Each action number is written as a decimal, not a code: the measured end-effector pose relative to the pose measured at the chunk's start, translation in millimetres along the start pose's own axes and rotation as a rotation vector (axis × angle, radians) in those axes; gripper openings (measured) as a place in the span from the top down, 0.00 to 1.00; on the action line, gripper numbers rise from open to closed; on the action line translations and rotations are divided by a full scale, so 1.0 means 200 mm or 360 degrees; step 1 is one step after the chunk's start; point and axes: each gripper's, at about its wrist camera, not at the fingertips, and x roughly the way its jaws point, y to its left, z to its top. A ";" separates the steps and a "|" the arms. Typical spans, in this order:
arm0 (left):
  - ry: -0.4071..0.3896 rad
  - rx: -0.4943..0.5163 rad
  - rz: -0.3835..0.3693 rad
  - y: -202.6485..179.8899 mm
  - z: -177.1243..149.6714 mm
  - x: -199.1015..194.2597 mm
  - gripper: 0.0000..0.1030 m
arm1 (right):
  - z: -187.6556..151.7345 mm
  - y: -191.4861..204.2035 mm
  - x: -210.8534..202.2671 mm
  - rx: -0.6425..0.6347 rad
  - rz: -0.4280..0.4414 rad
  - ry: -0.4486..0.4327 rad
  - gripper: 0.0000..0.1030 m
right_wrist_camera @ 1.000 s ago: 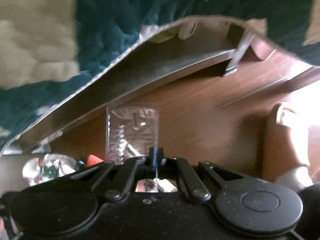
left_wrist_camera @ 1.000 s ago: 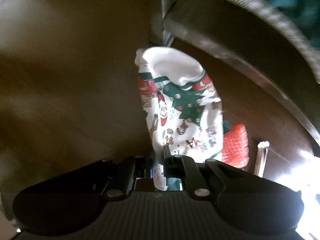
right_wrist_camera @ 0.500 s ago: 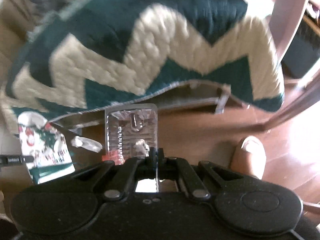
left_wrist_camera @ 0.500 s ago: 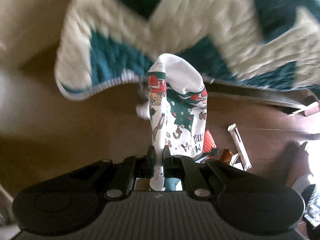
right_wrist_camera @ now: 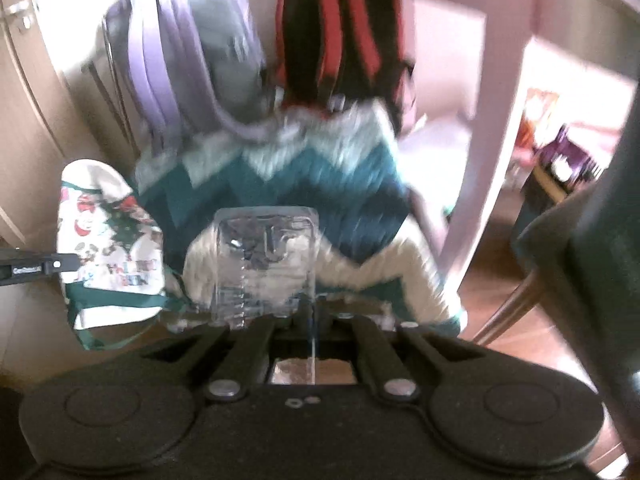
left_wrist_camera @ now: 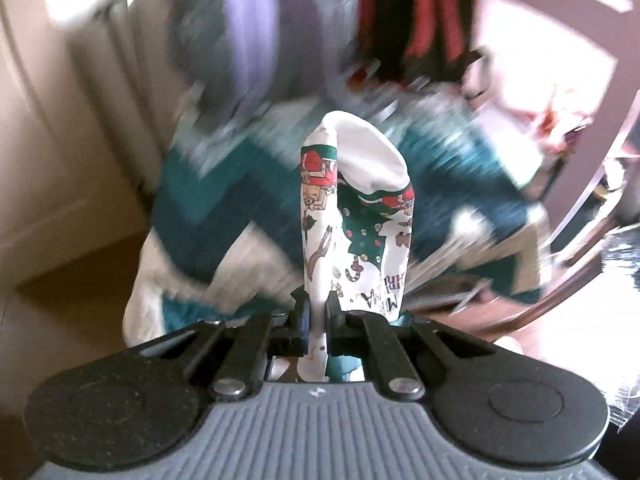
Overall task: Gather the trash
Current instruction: 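Carry the Christmas bag and clear packaging to the green bin while releasing both inside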
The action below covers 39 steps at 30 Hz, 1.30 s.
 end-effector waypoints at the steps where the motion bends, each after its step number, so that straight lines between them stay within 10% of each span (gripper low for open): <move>1: -0.0040 0.0031 -0.0028 -0.06 0.05 -0.06 0.94 | 0.04 -0.02 -0.08 -0.0004 -0.0015 -0.0047 1.00; 24: -0.0726 0.0402 -0.0614 -1.48 1.07 -1.22 0.94 | 0.62 -0.82 -1.28 0.0112 -0.0595 -0.0830 1.00; 39: -0.0649 0.0561 -0.0864 -2.24 1.10 -1.16 0.94 | 0.50 -1.42 -1.16 0.0452 -0.0784 -0.0780 1.00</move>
